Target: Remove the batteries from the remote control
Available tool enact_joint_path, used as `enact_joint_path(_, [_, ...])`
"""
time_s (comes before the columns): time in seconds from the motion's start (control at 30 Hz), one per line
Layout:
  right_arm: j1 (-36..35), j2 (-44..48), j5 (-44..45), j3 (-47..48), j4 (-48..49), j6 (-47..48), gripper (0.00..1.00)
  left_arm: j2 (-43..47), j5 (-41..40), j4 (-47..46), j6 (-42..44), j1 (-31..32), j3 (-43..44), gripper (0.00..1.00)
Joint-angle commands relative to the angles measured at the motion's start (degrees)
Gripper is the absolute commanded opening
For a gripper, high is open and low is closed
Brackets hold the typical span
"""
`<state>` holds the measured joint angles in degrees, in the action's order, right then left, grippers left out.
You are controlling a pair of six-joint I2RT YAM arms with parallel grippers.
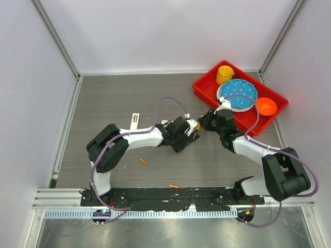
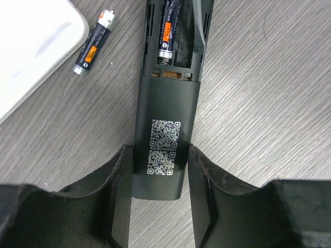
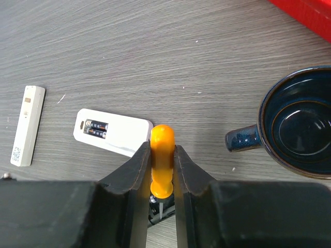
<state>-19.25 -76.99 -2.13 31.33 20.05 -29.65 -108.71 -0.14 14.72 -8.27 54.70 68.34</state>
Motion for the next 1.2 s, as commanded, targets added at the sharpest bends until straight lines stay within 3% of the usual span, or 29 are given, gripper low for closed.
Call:
enact_joint_path(0.0, [0.61,3.16,0.73,0.40,0.33,1.35,0.01,-0.81,0.67,10.76,-13.15,1.99,-0.84,0.00])
enact_joint_path(0.3, [1.05,3.25,-1.21,0.84,1.04,1.26,0.01,0.16,-1.18,14.19,-31.71,7.87,-0.05,0.00])
enact_joint_path(0.37, [0.96,3.69,-1.56,0.75,1.04,1.35,0.01,0.51,-1.26,14.90,-32.77,9.63,0.22,0.13])
enact_joint_path(0.47, [0.96,4.66,-1.65,0.31,0.87,1.52,0.01,1.56,-0.04,13.15,-33.65,10.52,-0.66,0.41])
enact_joint_path(0.53, [1.14,5.18,-1.74,-0.13,0.86,1.52,0.01,2.35,4.96,9.29,-33.48,10.61,-2.33,0.53])
enact_joint_path(0.63, [1.31,6.06,-1.91,-0.57,0.43,1.52,0.01,2.54,11.46,3.13,-32.51,10.60,-4.00,0.59])
enact_joint_path(0.97, [1.75,9.22,-1.56,-2.24,-1.33,1.70,0.01,-1.86,20.45,-2.42,-30.92,9.38,-0.92,0.64])
enact_joint_path(1.17, [1.84,11.77,-2.52,-2.33,-4.49,0.65,0.01,3.66,25.09,-10.58,-33.56,1.49,-9.78,0.59])
